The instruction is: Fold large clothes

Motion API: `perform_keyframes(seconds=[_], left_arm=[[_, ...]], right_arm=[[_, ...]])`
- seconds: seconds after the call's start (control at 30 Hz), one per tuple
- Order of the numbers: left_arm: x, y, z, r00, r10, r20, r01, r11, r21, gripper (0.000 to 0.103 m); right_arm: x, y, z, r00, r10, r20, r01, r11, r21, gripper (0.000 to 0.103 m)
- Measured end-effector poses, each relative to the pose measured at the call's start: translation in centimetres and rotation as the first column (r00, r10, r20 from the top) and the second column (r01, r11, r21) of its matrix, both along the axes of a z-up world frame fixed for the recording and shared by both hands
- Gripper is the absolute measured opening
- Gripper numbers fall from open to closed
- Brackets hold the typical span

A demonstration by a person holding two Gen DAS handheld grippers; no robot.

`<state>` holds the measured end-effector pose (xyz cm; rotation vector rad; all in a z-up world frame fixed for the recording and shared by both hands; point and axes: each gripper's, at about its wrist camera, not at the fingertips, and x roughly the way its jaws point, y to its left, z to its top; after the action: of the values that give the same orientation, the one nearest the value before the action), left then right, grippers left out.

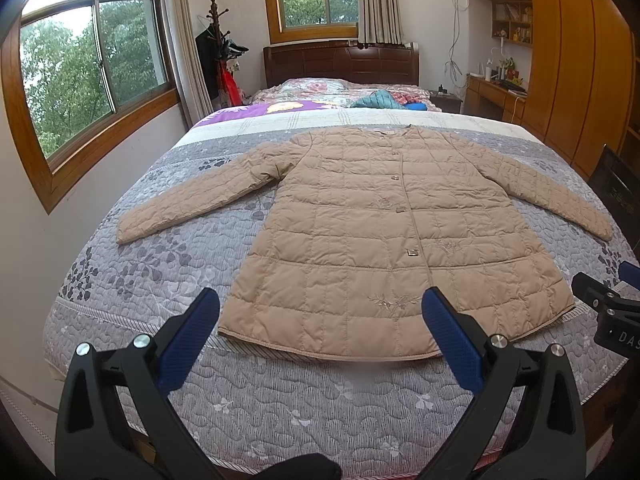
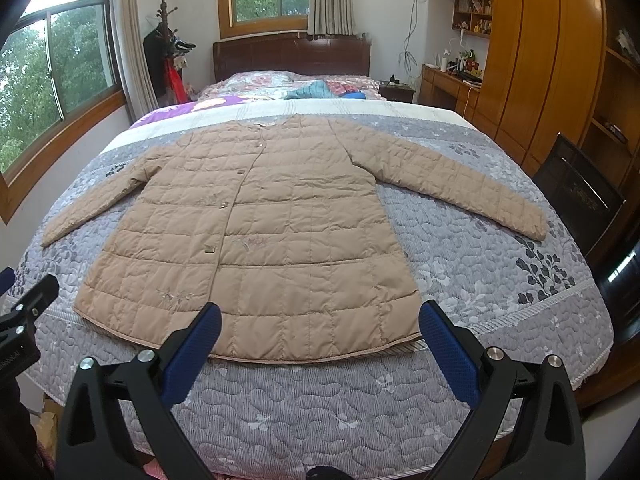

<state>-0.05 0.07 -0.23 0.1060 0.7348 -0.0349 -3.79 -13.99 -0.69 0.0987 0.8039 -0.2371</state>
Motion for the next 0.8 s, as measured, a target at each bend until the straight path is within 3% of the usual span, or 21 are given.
perform_keyframes(seconds=[0.8], left_arm=[[-0.02,0.09,-0.08,1.0,0.0,0.001,0.0,1.0,0.002,0.1]], right_arm=[[0.2,-0.06,-0.26,1.0,0.004,-0.002,-0.004,1.0,0.002,0.099]])
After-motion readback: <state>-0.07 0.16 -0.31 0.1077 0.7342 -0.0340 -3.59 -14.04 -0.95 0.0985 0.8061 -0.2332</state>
